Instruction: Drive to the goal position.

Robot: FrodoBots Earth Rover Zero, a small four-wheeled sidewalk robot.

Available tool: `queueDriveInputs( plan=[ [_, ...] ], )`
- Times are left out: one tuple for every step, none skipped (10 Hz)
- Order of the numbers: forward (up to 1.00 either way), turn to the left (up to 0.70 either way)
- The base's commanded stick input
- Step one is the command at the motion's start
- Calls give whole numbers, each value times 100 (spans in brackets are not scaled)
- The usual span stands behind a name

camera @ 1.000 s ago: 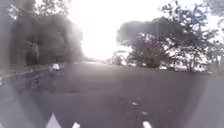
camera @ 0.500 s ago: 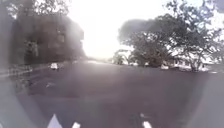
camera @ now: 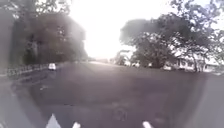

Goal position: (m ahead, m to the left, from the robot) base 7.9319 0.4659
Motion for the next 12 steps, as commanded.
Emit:
queueDriveInputs(
  plan=[
    [70, 0],
    [70, 0],
    [70, 0],
    [70, 0],
    [70, 0],
    [70, 0],
    [70, 0],
    [70, 0],
    [70, 0],
    [70, 0],
    [70, 0],
    [70, 0]
  ],
)
